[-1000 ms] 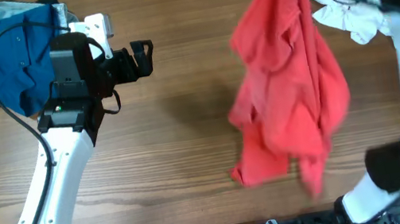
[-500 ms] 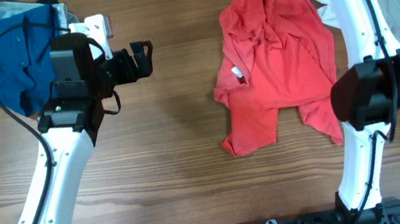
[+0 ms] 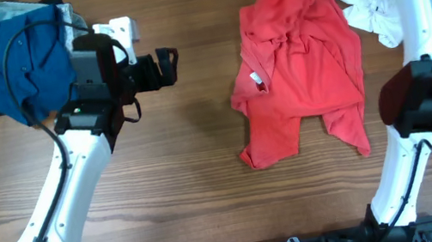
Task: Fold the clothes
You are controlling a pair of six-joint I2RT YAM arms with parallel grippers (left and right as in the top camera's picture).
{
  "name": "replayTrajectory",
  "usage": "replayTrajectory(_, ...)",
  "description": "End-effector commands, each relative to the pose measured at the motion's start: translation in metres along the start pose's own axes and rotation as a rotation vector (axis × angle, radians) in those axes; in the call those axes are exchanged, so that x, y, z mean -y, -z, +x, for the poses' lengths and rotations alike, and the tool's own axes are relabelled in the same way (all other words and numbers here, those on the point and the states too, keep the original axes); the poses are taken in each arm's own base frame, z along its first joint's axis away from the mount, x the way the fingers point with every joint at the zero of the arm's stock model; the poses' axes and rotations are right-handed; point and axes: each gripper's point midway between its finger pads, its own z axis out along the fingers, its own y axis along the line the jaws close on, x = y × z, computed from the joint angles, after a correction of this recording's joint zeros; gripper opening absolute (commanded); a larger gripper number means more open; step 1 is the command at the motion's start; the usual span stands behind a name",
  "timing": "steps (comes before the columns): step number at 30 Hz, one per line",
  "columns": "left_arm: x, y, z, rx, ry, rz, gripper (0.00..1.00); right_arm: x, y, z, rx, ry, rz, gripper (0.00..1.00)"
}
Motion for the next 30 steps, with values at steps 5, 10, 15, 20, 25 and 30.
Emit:
replayTrajectory(5, 0.081, -0.016, 0.029, -0.053, -0.379, 0.152, 1.00, 0.002, 0.056, 0.019, -0.124, -0.103, 0.005, 1.00)
replayTrajectory(10, 0.116, -0.050, 0.071, -0.121, -0.515, 0.156, 1.00, 0.013, 0.057, 0.051, -0.245, -0.113, 0.066, 1.00)
replayTrajectory(15, 0.141, -0.087, 0.106, -0.152, -0.606, 0.215, 1.00, 0.020, 0.058, 0.056, -0.258, -0.123, 0.100, 1.00)
replayTrajectory(20, 0.128, -0.121, 0.128, -0.197, -0.702, 0.104, 1.00, 0.020, 0.059, 0.059, -0.273, -0.128, 0.103, 1.00)
replayTrajectory(25, 0.124, -0.141, 0.144, -0.219, -0.765, 0.087, 1.00, 0.022, 0.059, 0.063, -0.285, -0.134, 0.112, 1.00)
replayTrajectory(30, 0.127, -0.156, 0.142, -0.169, -0.760, 0.095, 1.00, 0.029, 0.055, 0.072, -0.310, -0.140, 0.138, 1.00)
